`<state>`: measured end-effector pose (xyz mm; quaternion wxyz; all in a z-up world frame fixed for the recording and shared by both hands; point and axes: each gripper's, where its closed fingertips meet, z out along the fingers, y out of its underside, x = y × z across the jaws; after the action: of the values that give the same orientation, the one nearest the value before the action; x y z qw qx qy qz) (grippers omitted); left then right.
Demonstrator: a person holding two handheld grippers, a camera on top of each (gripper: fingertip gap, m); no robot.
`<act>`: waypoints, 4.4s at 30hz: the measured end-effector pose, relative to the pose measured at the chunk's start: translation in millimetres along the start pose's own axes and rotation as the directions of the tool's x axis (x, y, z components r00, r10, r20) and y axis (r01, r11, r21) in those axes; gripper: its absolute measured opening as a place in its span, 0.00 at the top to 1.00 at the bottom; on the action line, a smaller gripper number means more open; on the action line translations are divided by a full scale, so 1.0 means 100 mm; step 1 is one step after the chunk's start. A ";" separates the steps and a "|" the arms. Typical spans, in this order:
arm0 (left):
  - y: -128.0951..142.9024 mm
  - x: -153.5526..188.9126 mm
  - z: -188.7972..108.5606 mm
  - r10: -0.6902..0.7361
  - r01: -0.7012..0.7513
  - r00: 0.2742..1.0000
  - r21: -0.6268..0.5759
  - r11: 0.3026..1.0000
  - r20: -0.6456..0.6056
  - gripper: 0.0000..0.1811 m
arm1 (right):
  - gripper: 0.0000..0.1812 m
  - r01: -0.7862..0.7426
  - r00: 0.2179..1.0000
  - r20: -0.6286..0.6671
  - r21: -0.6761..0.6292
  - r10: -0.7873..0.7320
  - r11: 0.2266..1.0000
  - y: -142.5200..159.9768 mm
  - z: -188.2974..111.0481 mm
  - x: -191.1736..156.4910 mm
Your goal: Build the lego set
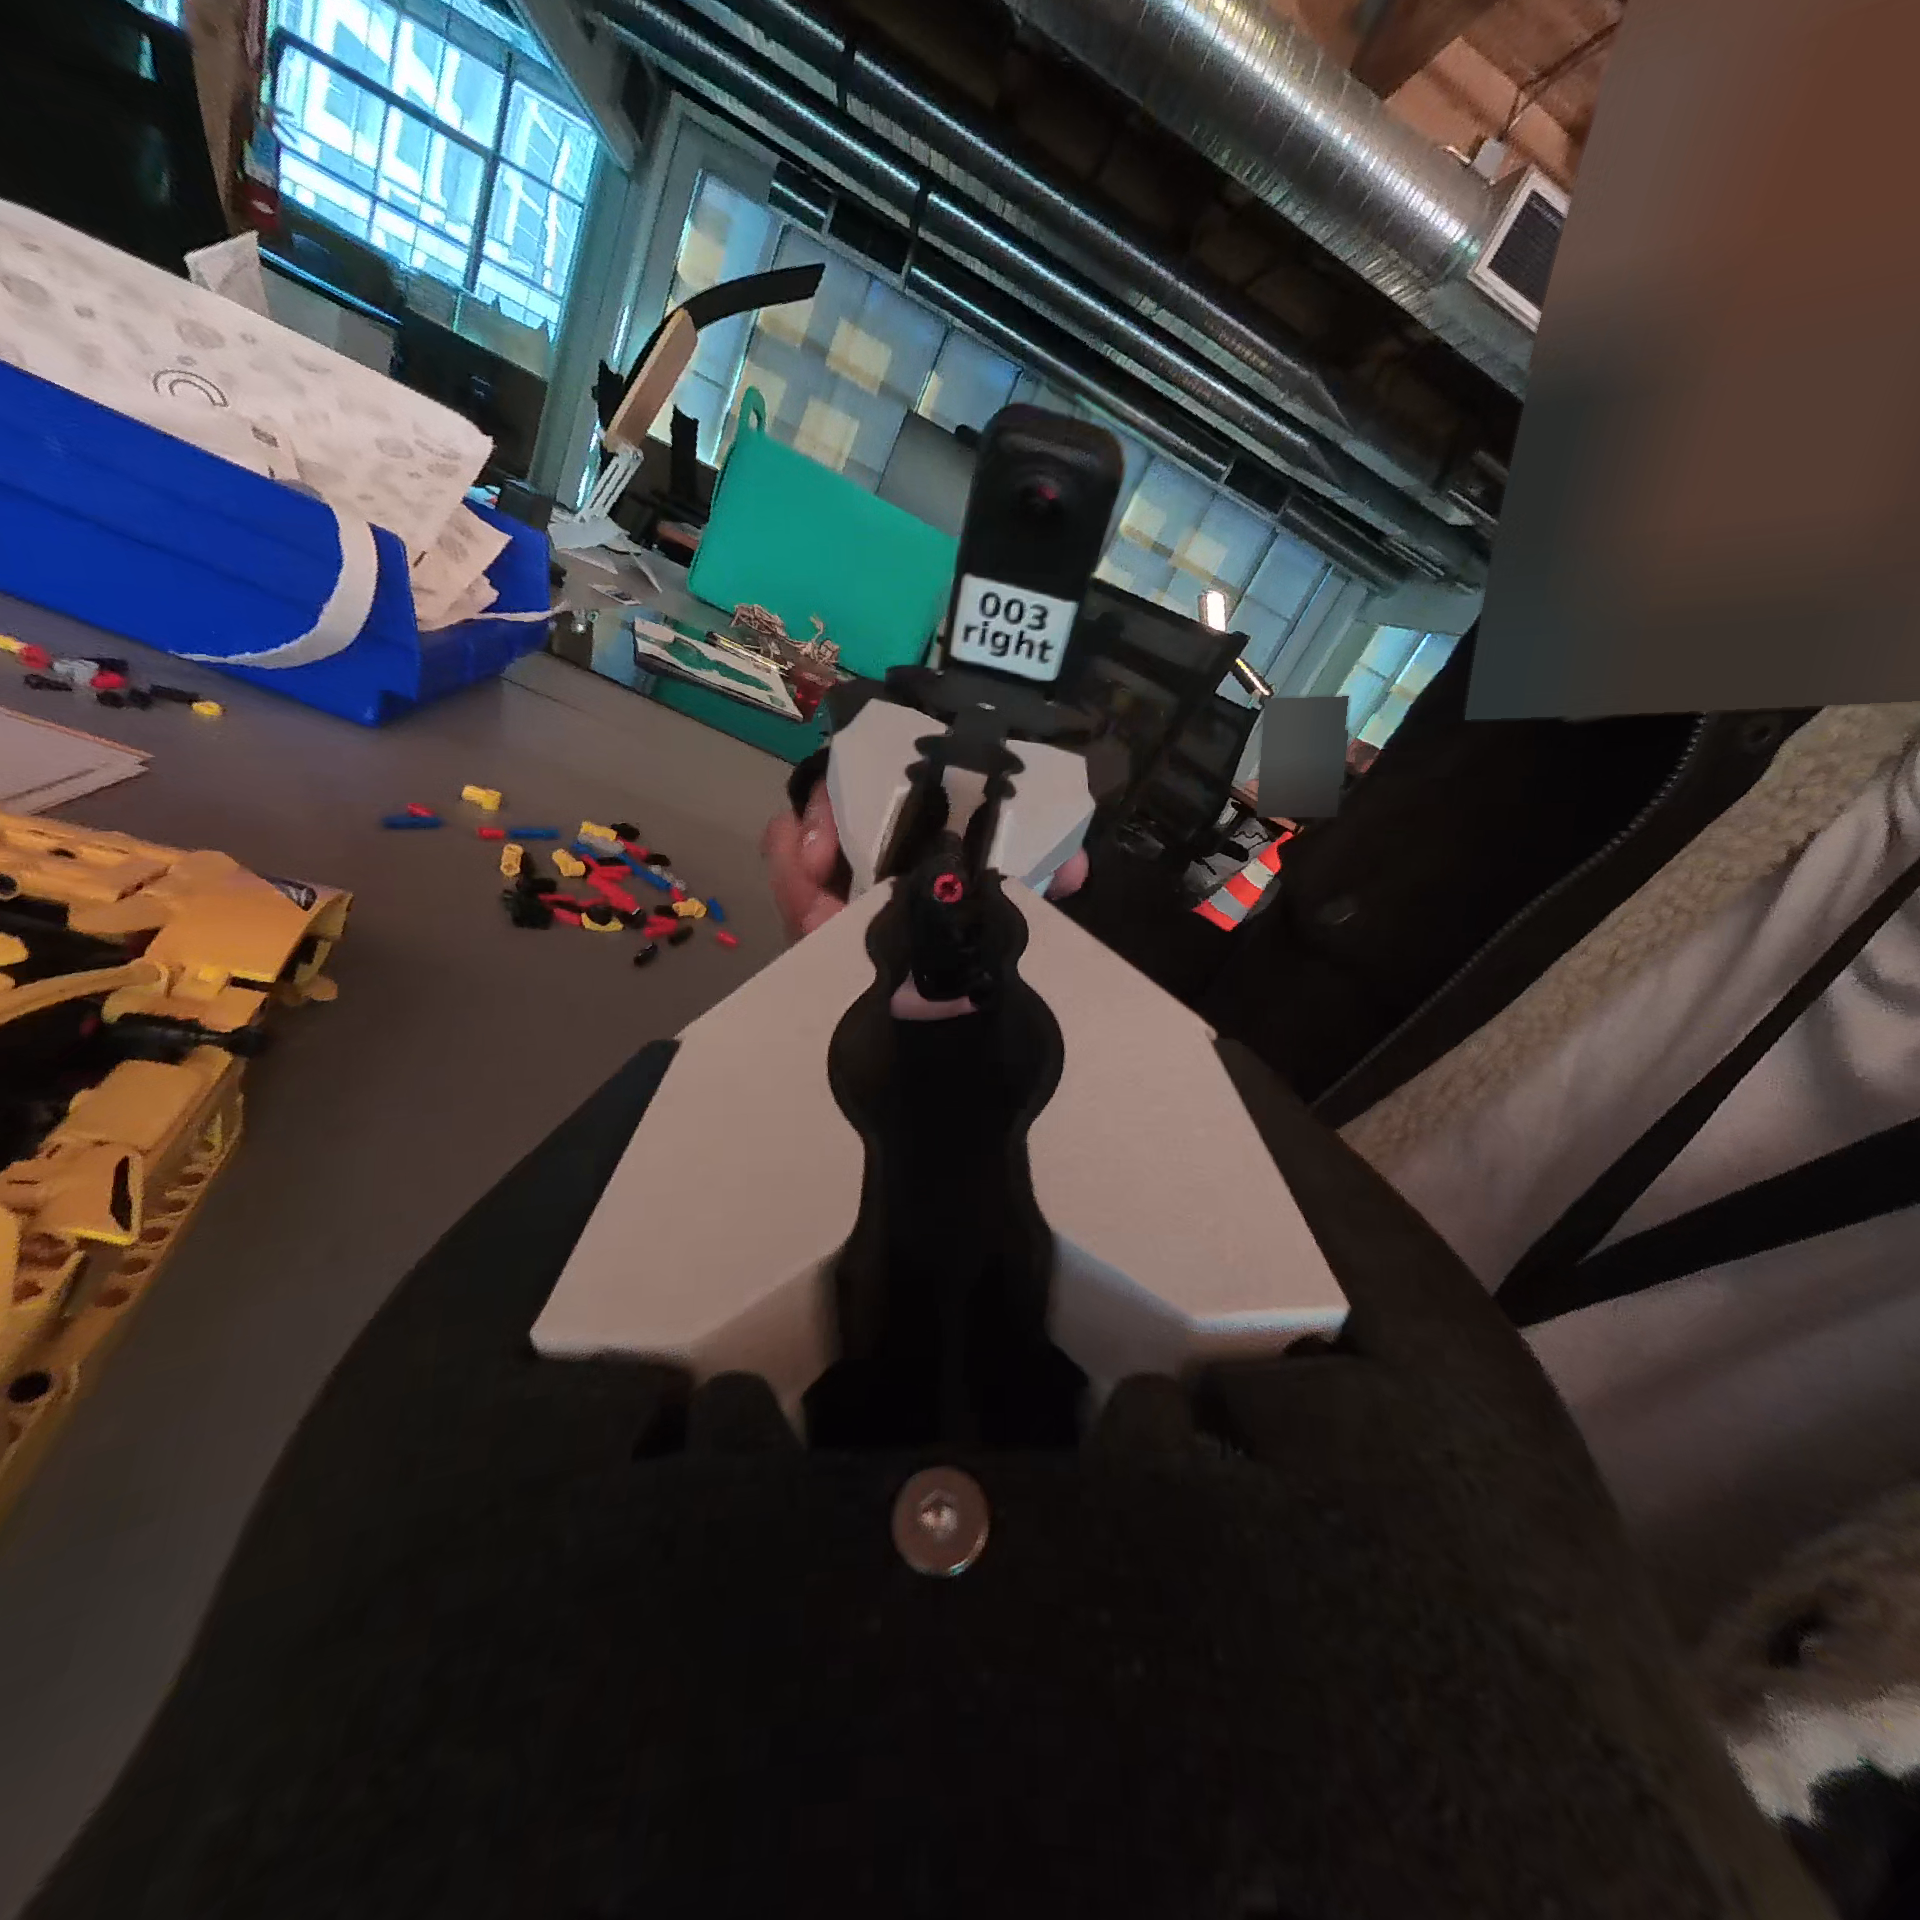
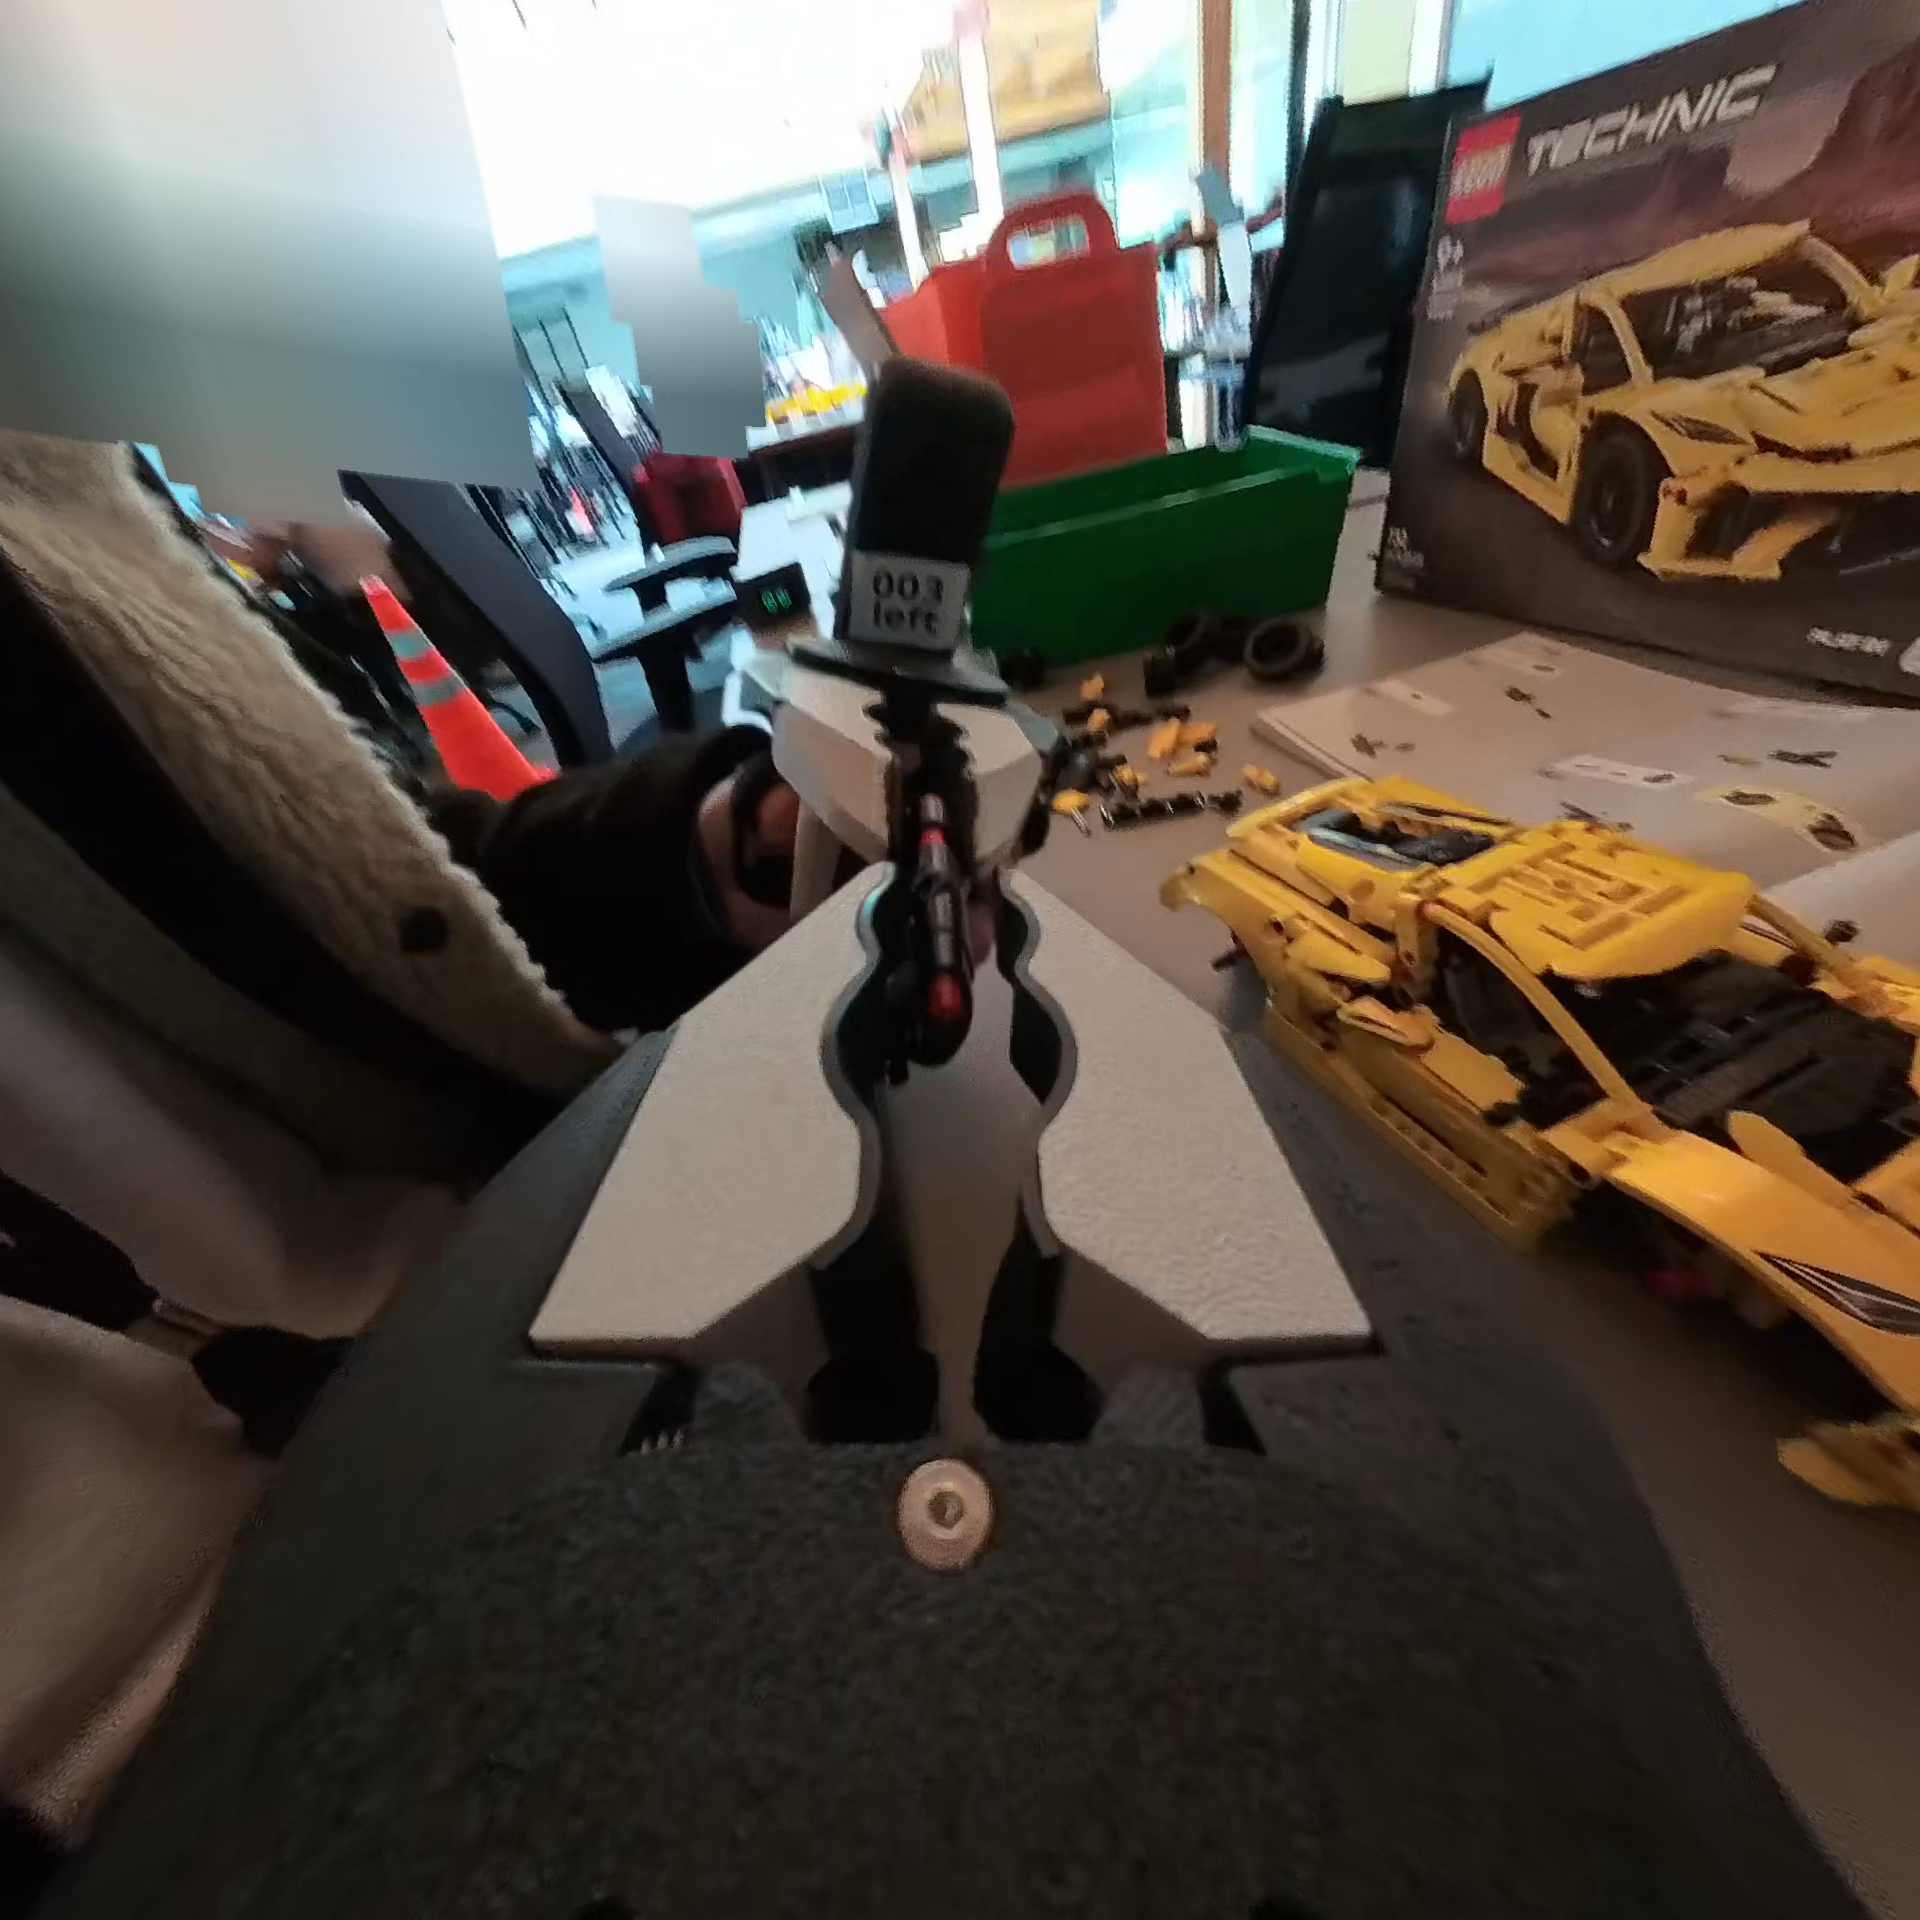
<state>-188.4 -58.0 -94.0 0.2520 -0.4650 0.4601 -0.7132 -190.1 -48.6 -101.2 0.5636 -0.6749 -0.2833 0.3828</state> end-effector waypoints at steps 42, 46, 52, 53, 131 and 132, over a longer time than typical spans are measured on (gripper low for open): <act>0.17 -0.07 0.02 -0.057 0.058 0.998 -0.063 0.996 0.027 0.94 | 0.97 0.026 0.998 0.062 -0.021 -0.024 0.999 0.16 -0.03 0.00; 0.29 -0.06 0.05 -0.070 0.072 0.997 -0.132 0.989 0.019 0.94 | 0.97 -0.008 0.993 0.116 -0.090 0.019 0.996 0.27 -0.07 -0.04; 0.21 -0.13 0.03 -0.093 0.096 0.994 -0.071 0.993 0.051 0.93 | 0.97 -0.022 0.997 0.072 -0.036 0.025 0.999 0.21 -0.03 0.05; 0.20 -0.15 0.02 -0.109 0.112 0.993 -0.063 0.992 0.051 0.93 | 0.96 -0.029 0.998 0.057 -0.028 0.030 0.999 0.20 -0.02 0.07; -0.20 -0.46 -0.13 -0.466 0.441 0.884 0.409 0.799 -0.044 0.92 | 0.70 0.441 0.602 -0.622 -0.264 -0.501 0.858 -0.10 0.03 0.53; -0.19 -0.46 -0.12 -0.473 0.452 0.879 0.407 0.794 -0.054 0.92 | 0.70 0.441 0.602 -0.622 -0.264 -0.501 0.858 -0.10 0.03 0.52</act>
<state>-177.6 -7.6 -98.8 0.1731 -0.5183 0.1668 -0.8208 -163.9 -2.2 -102.5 0.6786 -0.6902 -0.2438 -0.0610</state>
